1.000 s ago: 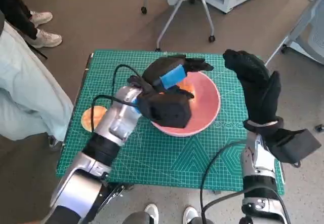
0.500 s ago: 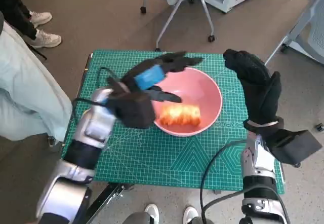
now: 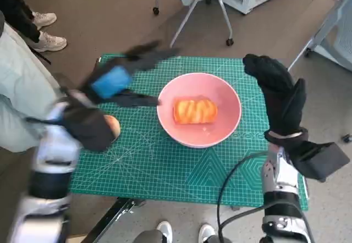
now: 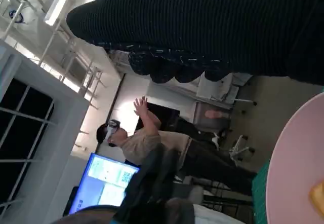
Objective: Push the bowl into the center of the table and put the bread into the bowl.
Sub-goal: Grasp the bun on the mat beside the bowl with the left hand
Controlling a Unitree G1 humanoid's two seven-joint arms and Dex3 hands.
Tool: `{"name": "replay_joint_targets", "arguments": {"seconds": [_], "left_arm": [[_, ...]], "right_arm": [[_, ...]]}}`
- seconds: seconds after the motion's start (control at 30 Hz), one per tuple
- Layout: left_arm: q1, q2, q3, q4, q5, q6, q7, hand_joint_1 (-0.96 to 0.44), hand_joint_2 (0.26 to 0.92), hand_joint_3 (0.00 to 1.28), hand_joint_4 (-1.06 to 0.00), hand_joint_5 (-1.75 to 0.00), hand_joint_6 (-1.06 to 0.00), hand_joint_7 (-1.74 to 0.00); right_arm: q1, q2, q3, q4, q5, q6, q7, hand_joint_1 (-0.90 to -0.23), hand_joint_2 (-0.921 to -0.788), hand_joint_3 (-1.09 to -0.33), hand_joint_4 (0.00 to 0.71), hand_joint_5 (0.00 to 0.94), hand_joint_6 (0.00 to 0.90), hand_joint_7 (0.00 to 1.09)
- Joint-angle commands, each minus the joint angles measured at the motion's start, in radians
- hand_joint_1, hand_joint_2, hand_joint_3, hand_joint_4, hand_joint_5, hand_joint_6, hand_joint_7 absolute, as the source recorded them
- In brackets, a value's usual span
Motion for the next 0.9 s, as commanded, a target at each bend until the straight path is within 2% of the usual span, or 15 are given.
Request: {"name": "replay_joint_targets", "arguments": {"seconds": [0.03, 0.1, 0.17, 0.27, 0.4, 0.5, 0.9], "left_arm": [[0.067, 0.078, 0.038, -0.065, -0.016, -0.002, -0.043, -0.31, 0.769, 0.00, -0.17, -0.01, -0.39, -0.03], [0.093, 0.125, 0.049, -0.085, -0.036, 0.004, -0.093, -0.26, 0.745, 0.00, -0.17, -0.01, -0.39, -0.03], [0.109, 0.172, 0.052, -0.101, -0.058, 0.026, -0.159, -0.13, 0.723, 0.00, -0.13, -0.01, -0.36, -0.01], [0.124, 0.240, 0.048, -0.127, -0.073, 0.079, -0.251, 0.06, 0.718, 0.01, -0.05, 0.00, -0.29, -0.01], [0.135, 0.288, 0.039, -0.152, -0.064, 0.151, -0.312, 0.20, 0.725, 0.01, -0.01, 0.00, -0.22, 0.00], [0.152, 0.297, 0.029, -0.166, -0.035, 0.178, -0.308, 0.24, 0.730, 0.02, 0.00, 0.00, -0.20, 0.00], [0.194, 0.264, -0.008, -0.117, 0.044, 0.171, -0.227, 0.25, 0.731, 0.01, 0.00, 0.00, -0.20, 0.00]], "right_arm": [[0.031, -0.002, -0.002, 0.002, 0.015, 0.018, 0.017, -0.673, -0.921, -0.756, 0.200, 0.000, 0.110, 0.49], [0.030, -0.006, -0.003, 0.008, 0.021, 0.018, 0.023, -0.673, -0.921, -0.757, 0.198, 0.000, 0.108, 0.49], [0.028, -0.009, -0.005, 0.014, 0.027, 0.019, 0.030, -0.674, -0.921, -0.758, 0.198, 0.000, 0.107, 0.49], [0.027, -0.013, -0.009, 0.020, 0.034, 0.020, 0.041, -0.677, -0.921, -0.758, 0.198, 0.001, 0.106, 0.49], [0.023, -0.015, -0.014, 0.027, 0.039, 0.020, 0.052, -0.680, -0.921, -0.759, 0.199, 0.001, 0.100, 0.49], [0.018, -0.017, -0.018, 0.034, 0.042, 0.021, 0.060, -0.680, -0.921, -0.760, 0.199, 0.001, 0.096, 0.48], [0.008, -0.021, -0.028, 0.053, 0.048, 0.017, 0.088, -0.676, -0.921, -0.765, 0.196, 0.000, 0.090, 0.48]]}}
